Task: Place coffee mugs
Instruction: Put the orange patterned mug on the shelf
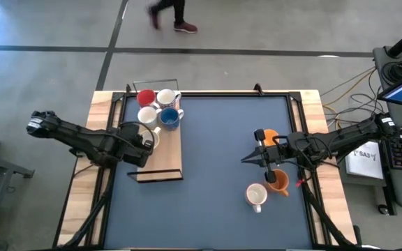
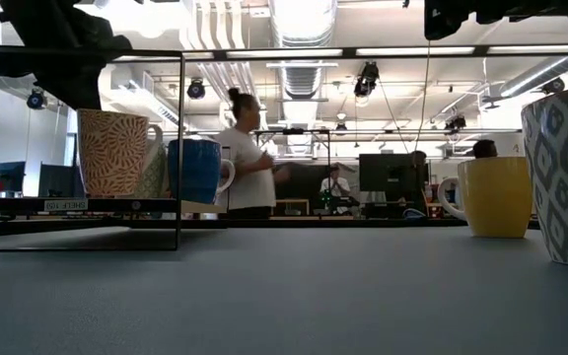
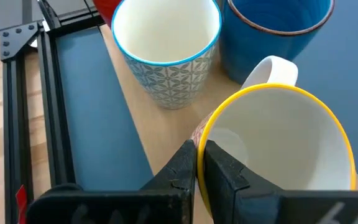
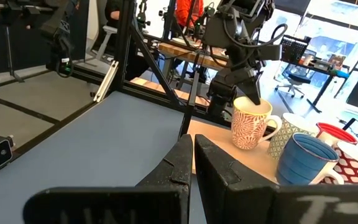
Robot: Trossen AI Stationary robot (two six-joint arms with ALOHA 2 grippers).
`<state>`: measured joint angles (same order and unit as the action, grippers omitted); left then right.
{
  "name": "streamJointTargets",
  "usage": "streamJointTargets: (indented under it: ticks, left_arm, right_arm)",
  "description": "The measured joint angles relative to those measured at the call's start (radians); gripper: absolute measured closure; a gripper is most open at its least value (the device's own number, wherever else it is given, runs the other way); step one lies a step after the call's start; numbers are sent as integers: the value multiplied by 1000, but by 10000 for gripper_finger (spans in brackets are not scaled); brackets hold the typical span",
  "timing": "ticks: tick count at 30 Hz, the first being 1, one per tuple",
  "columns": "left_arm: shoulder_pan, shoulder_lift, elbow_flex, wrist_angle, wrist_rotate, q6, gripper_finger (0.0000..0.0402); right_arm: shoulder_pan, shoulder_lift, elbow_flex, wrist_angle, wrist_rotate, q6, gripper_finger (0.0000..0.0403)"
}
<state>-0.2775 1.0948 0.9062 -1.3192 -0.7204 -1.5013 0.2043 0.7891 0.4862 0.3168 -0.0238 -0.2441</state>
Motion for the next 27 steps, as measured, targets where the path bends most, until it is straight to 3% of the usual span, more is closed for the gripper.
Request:
streamJointTargets:
  ticks: [12, 27]
  left_arm:
    - [0, 21, -30, 10, 12, -15, 388]
    - [0, 17, -55, 9, 22, 0, 309]
  right_arm:
    - [0, 0, 0, -4, 0, -1, 394]
    - [0, 0, 0, -6, 19, -1, 394]
